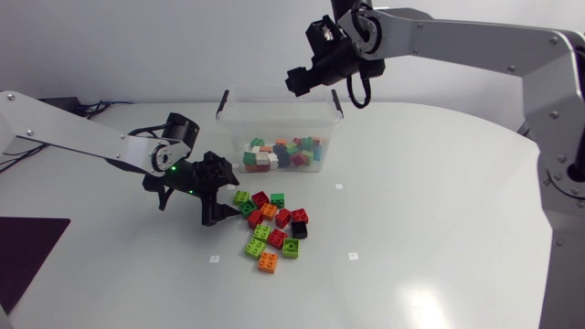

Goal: Place the duplo bricks in the container

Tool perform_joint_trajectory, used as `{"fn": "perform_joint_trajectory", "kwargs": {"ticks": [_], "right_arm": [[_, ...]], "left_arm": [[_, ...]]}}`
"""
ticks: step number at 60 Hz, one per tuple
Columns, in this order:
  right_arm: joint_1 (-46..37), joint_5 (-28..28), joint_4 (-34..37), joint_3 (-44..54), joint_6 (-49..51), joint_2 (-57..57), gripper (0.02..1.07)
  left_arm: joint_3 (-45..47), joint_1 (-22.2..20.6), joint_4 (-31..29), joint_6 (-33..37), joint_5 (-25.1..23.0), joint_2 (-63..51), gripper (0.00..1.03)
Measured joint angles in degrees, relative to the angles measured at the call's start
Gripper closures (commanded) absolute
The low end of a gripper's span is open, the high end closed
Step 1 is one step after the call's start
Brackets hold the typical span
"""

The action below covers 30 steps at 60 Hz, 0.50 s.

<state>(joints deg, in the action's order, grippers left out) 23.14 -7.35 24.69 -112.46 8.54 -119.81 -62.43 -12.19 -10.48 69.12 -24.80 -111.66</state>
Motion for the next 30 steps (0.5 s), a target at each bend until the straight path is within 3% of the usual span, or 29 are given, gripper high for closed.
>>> {"fn": "perform_joint_trajectory", "kwargs": {"ticks": [11,30], "right_arm": [[0.2,0.1,-0.3,9.3,0.3,8.9,0.14],[3.0,-0.2,-2.2,28.5,0.9,21.5,0.14]], "left_arm": [[-2.8,-0.8,-0.1,1.7,1.0,-2.8,0.12],[-4.8,-1.8,-4.0,3.5,1.0,-3.9,0.56]]}}
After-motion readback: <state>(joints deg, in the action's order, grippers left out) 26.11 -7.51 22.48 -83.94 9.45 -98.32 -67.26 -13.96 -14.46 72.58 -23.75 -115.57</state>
